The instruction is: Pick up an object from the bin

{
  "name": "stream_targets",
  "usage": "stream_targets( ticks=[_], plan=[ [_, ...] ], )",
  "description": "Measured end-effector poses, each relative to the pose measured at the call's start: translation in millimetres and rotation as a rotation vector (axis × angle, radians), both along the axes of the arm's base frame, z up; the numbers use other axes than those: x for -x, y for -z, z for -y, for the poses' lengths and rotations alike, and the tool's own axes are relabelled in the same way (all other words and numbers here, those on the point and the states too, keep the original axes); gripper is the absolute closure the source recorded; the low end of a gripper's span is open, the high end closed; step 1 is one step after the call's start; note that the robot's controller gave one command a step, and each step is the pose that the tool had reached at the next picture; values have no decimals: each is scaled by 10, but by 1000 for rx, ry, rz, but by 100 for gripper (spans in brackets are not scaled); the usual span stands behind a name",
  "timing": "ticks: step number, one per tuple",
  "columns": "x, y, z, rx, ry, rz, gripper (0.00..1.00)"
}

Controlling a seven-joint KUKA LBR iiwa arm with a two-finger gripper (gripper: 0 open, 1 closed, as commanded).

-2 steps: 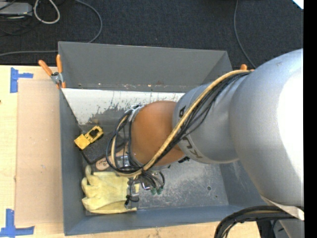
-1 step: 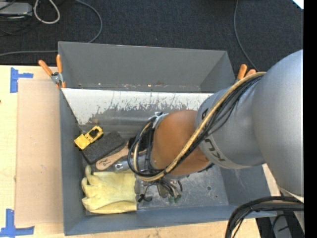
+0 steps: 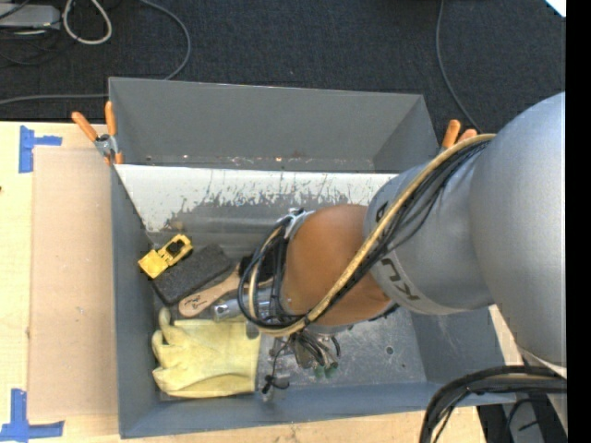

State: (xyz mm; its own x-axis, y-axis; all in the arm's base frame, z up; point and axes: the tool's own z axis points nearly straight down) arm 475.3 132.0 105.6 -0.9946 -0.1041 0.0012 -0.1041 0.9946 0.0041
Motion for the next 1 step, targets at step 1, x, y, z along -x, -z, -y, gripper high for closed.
stream_targets(
  ticks=[1],
  plan=[
    [0, 0, 0, 0, 1, 0, 0]
  ],
)
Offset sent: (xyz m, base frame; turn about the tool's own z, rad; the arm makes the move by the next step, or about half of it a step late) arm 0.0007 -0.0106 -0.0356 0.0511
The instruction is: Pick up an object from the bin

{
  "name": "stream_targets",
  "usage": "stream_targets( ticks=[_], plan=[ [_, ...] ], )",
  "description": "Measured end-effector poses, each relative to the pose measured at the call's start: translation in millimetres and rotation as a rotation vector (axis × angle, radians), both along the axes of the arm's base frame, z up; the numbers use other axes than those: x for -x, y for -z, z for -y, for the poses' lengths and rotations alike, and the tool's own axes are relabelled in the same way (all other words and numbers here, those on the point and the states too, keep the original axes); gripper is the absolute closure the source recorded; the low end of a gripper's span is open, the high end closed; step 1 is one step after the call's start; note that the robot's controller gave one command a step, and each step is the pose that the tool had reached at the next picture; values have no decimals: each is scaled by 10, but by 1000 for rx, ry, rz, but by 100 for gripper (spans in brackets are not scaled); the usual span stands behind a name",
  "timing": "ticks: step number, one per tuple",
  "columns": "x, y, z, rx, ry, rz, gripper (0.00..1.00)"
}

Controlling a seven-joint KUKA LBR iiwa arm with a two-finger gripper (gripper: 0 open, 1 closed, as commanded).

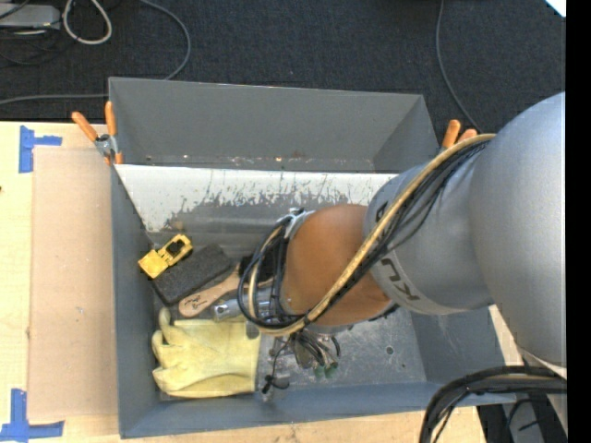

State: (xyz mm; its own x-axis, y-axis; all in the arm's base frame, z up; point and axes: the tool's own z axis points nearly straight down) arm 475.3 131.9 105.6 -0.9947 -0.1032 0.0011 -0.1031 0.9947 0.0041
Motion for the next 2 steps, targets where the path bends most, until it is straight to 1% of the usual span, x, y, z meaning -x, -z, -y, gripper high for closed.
stream_targets(
  ticks=[1, 2],
  plan=[
    [-42, 345, 96, -3, 51, 10, 0],
    [-99, 333, -228, -1, 37, 1, 100]
  ],
)
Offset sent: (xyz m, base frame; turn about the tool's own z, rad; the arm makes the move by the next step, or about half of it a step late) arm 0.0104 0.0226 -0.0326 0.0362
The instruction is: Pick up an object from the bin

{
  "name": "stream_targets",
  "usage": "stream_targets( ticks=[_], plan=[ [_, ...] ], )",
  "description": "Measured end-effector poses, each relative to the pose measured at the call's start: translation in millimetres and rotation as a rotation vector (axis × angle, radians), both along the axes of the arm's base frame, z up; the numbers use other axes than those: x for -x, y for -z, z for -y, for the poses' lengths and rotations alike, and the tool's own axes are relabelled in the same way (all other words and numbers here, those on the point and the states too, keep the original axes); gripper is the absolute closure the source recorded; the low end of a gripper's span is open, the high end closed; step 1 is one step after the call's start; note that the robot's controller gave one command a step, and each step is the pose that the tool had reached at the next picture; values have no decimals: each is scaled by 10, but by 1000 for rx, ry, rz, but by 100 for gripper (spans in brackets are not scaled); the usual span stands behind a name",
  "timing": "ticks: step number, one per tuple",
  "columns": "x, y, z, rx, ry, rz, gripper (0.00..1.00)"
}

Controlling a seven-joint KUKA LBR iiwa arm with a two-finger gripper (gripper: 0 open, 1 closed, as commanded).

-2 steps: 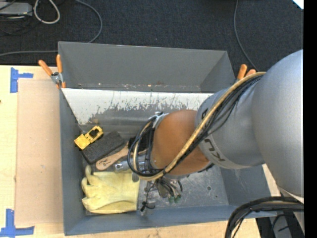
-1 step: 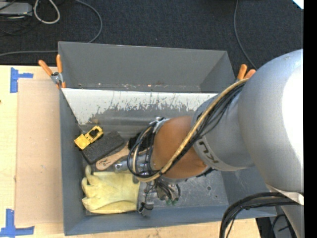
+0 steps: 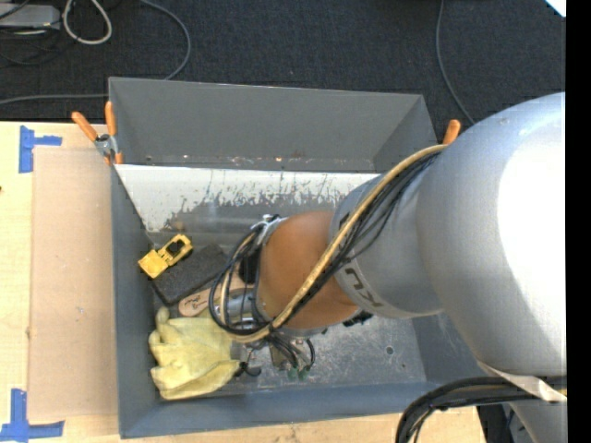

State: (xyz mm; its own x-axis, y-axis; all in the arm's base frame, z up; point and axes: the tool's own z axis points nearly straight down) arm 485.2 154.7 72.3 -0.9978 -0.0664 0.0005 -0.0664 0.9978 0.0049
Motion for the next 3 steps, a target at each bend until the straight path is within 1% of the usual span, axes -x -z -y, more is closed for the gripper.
stream_targets(
  ticks=[3],
  plan=[
    [-2, 0, 5, -1, 6, 0, 100]
  ],
)
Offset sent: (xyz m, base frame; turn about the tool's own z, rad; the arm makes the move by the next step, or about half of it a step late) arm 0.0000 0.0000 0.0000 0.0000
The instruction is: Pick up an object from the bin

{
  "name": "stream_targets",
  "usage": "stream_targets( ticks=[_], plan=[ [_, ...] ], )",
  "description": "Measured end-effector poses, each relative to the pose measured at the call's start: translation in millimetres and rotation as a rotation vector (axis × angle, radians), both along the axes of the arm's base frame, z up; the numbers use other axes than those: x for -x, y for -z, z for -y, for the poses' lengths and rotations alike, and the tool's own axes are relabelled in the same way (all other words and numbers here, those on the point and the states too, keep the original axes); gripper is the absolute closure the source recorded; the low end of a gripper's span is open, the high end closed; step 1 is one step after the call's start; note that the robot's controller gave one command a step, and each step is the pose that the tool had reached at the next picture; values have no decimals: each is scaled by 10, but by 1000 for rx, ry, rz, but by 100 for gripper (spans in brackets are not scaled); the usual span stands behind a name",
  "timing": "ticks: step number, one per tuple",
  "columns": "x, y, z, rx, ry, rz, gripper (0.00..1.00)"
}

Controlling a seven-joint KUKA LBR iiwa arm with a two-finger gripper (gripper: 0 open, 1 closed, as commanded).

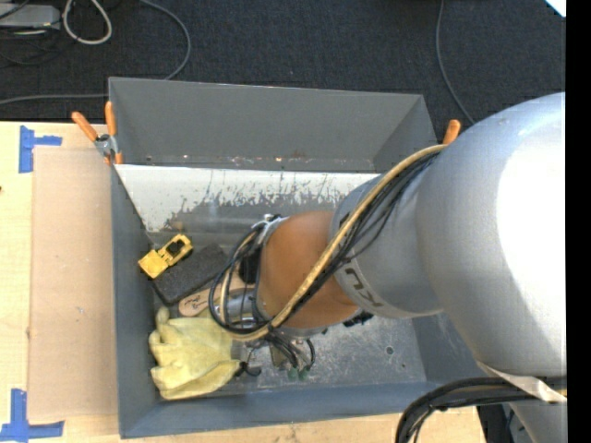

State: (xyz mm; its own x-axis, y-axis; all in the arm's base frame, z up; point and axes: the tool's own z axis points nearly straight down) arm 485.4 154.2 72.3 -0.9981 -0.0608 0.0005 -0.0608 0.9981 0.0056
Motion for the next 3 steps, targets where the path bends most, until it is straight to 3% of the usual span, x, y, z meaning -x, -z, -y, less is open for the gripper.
stream_targets(
  ticks=[3],
  plan=[
    [0, 0, 1, 0, 3, 0, 100]
  ],
)
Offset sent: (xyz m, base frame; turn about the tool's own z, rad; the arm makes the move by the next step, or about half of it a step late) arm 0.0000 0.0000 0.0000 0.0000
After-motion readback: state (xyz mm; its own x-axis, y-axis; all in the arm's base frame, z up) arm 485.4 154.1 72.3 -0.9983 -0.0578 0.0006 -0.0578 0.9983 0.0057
